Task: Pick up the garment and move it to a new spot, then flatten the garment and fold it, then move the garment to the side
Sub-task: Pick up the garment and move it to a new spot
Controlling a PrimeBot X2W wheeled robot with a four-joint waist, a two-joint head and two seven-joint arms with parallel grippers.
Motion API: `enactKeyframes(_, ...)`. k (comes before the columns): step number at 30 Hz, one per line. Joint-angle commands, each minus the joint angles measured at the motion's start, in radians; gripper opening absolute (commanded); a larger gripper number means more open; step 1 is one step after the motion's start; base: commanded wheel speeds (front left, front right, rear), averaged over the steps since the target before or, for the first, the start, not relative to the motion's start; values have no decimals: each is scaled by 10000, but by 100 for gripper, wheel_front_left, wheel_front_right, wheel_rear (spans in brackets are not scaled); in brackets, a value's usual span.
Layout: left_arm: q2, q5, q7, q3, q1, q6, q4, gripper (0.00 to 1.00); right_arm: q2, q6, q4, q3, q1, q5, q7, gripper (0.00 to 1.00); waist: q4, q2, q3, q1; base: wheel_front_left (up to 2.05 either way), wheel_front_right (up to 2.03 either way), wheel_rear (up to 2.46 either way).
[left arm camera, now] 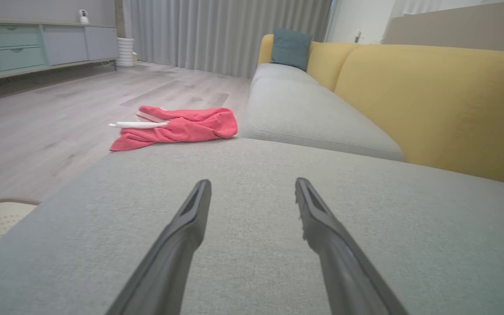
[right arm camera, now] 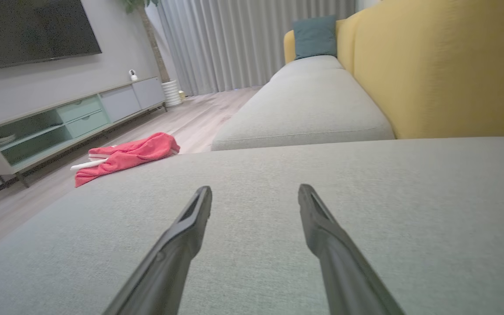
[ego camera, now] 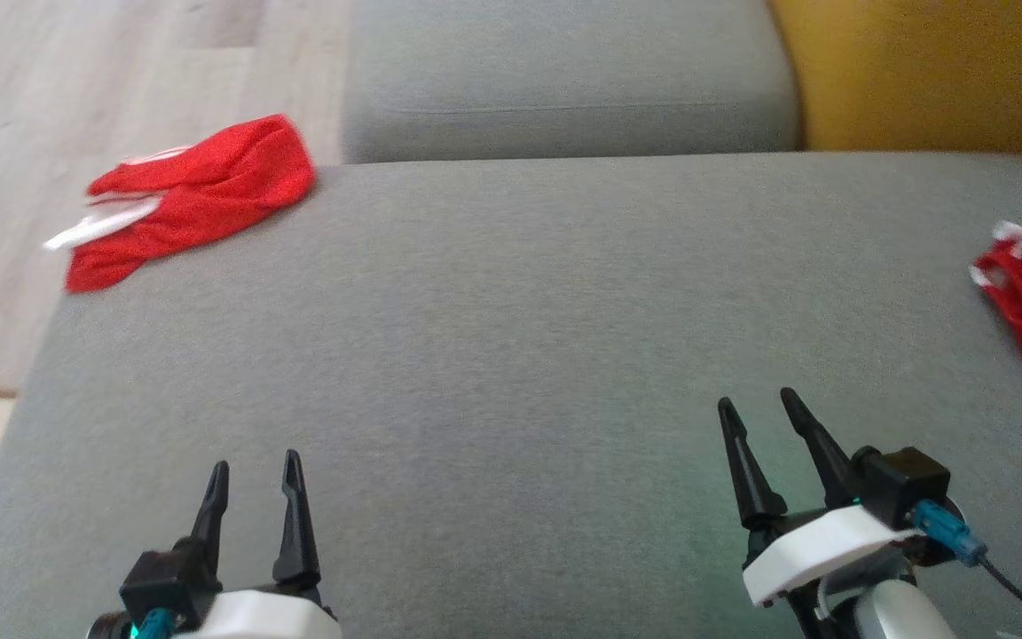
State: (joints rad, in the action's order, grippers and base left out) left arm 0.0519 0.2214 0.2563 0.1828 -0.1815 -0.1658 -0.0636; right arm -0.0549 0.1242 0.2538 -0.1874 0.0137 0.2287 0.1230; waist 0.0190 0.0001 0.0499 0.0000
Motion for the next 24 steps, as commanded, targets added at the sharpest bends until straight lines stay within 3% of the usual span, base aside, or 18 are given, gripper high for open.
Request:
enactKeyframes(1, -16, -94, 55, -273, 406, 21, 405, 100, 47, 65, -387, -239, 302, -14, 63, 100, 605, -1, 75, 0, 0, 0, 0)
enactKeyframes(9, -2, -357, 55, -357, 217, 89, 682, 100, 47, 65, -340, -445, 165, 238, 160, 100, 2879, -1, 342, 0, 0, 0, 0)
enactKeyframes(14, 136, -329, 55, -646, 106, 213, 627, 100, 47, 65, -252, -700, 169, 429, 236, 100, 3855, -1, 422, 0, 0, 0, 0)
enactKeyframes(18, 182, -373, 55, -827, -19, 229, 685, 100, 47, 65, -131, -828, 193, 538, 316, 100, 4357, -1, 471, 0, 0, 0, 0)
enactKeyframes(24, 160, -362, 55, -1097, -209, 185, 966, 100, 47, 65, -81, -1065, 332, 552, 281, 100, 4522, -1, 306, 0, 0, 0, 0)
